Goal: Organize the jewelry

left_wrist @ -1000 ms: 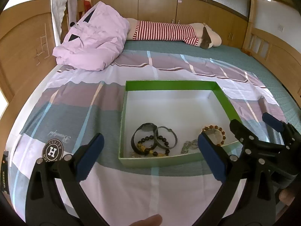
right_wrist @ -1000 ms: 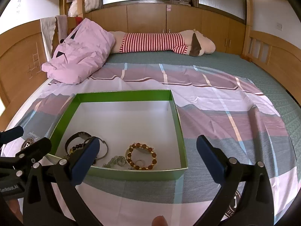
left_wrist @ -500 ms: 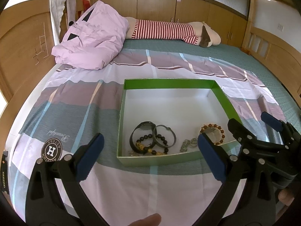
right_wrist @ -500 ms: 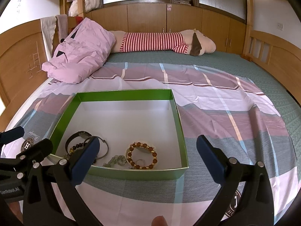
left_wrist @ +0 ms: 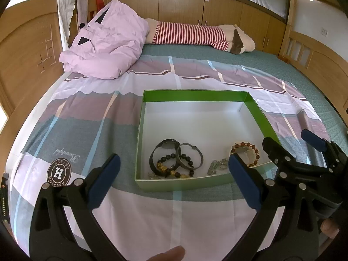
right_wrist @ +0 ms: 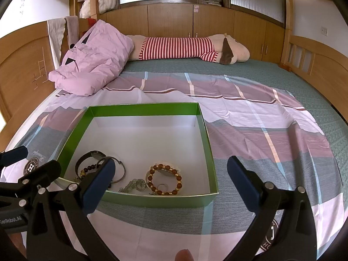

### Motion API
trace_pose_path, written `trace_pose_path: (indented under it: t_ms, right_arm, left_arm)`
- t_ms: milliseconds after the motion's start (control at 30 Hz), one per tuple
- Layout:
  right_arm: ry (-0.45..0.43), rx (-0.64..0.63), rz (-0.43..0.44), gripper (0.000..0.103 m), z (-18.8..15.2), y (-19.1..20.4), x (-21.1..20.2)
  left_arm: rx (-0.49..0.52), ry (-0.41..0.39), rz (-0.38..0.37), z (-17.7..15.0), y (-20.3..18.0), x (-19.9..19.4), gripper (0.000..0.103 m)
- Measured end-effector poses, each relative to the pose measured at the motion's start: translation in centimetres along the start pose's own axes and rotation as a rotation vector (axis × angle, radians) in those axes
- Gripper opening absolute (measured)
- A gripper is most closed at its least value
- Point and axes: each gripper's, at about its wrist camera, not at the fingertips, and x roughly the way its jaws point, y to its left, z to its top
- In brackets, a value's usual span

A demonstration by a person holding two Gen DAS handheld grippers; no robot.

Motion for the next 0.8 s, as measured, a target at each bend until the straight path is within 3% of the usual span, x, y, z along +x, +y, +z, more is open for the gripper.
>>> trace_pose_path:
  t_ms: [800]
  right_arm:
    - [0.001,-0.003,-0.002,0.102,0.04,-0.07,-0.06]
  left_arm:
    - [-0.004,0.003,0.000,-0.22,-0.04,0.05,0.101]
